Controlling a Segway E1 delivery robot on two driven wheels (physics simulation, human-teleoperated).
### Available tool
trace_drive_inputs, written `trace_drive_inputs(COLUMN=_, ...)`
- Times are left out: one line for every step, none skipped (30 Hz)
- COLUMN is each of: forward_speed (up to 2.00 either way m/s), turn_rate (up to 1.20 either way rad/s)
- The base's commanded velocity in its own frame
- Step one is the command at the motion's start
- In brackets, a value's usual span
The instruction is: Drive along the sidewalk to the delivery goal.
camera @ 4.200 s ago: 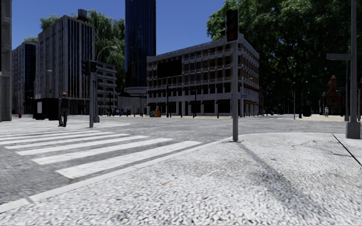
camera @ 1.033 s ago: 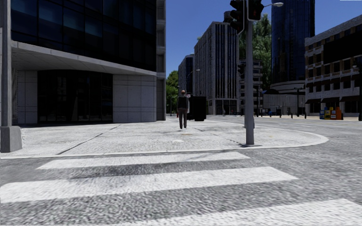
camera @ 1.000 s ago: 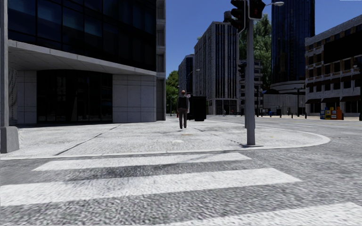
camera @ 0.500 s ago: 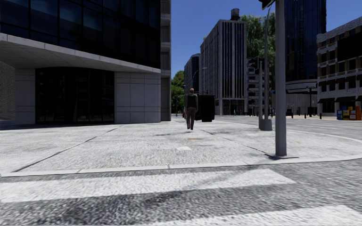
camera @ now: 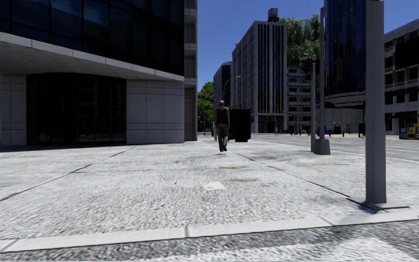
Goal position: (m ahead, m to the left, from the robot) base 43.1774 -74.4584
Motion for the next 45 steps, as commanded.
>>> trace_drive_inputs(forward_speed=2.00, turn_rate=0.00)
trace_drive_inputs(forward_speed=2.00, turn_rate=0.00)
trace_drive_inputs(forward_speed=2.00, turn_rate=0.00)
trace_drive_inputs(forward_speed=2.00, turn_rate=0.00)
trace_drive_inputs(forward_speed=2.00, turn_rate=0.00)
trace_drive_inputs(forward_speed=2.00, turn_rate=0.00)
trace_drive_inputs(forward_speed=2.00, turn_rate=0.00)
trace_drive_inputs(forward_speed=2.00, turn_rate=0.00)
trace_drive_inputs(forward_speed=2.00, turn_rate=0.00)
trace_drive_inputs(forward_speed=2.00, turn_rate=0.00)
trace_drive_inputs(forward_speed=2.00, turn_rate=0.00)
trace_drive_inputs(forward_speed=2.00, turn_rate=0.00)
trace_drive_inputs(forward_speed=2.00, turn_rate=0.00)
trace_drive_inputs(forward_speed=2.00, turn_rate=0.00)
trace_drive_inputs(forward_speed=2.00, turn_rate=0.00)
trace_drive_inputs(forward_speed=2.00, turn_rate=0.00)
trace_drive_inputs(forward_speed=2.00, turn_rate=0.00)
trace_drive_inputs(forward_speed=2.00, turn_rate=0.00)
trace_drive_inputs(forward_speed=2.00, turn_rate=0.00)
trace_drive_inputs(forward_speed=2.00, turn_rate=0.00)
trace_drive_inputs(forward_speed=2.00, turn_rate=0.00)
trace_drive_inputs(forward_speed=2.00, turn_rate=0.00)
trace_drive_inputs(forward_speed=2.00, turn_rate=0.00)
trace_drive_inputs(forward_speed=2.00, turn_rate=0.00)
trace_drive_inputs(forward_speed=2.00, turn_rate=0.00)
trace_drive_inputs(forward_speed=2.00, turn_rate=0.00)
trace_drive_inputs(forward_speed=2.00, turn_rate=0.00)
trace_drive_inputs(forward_speed=2.00, turn_rate=0.00)
trace_drive_inputs(forward_speed=2.00, turn_rate=0.00)
trace_drive_inputs(forward_speed=2.00, turn_rate=0.00)
trace_drive_inputs(forward_speed=2.00, turn_rate=0.00)
trace_drive_inputs(forward_speed=2.00, turn_rate=0.00)
trace_drive_inputs(forward_speed=2.00, turn_rate=0.00)
trace_drive_inputs(forward_speed=2.00, turn_rate=0.00)
trace_drive_inputs(forward_speed=2.00, turn_rate=0.00)
trace_drive_inputs(forward_speed=2.00, turn_rate=0.00)
trace_drive_inputs(forward_speed=2.00, turn_rate=0.00)
trace_drive_inputs(forward_speed=2.00, turn_rate=0.00)
trace_drive_inputs(forward_speed=2.00, turn_rate=0.00)
trace_drive_inputs(forward_speed=2.00, turn_rate=0.00)
trace_drive_inputs(forward_speed=2.00, turn_rate=0.00)
trace_drive_inputs(forward_speed=2.00, turn_rate=0.00)
trace_drive_inputs(forward_speed=2.00, turn_rate=0.00)
trace_drive_inputs(forward_speed=2.00, turn_rate=0.00)
trace_drive_inputs(forward_speed=2.00, turn_rate=0.00)
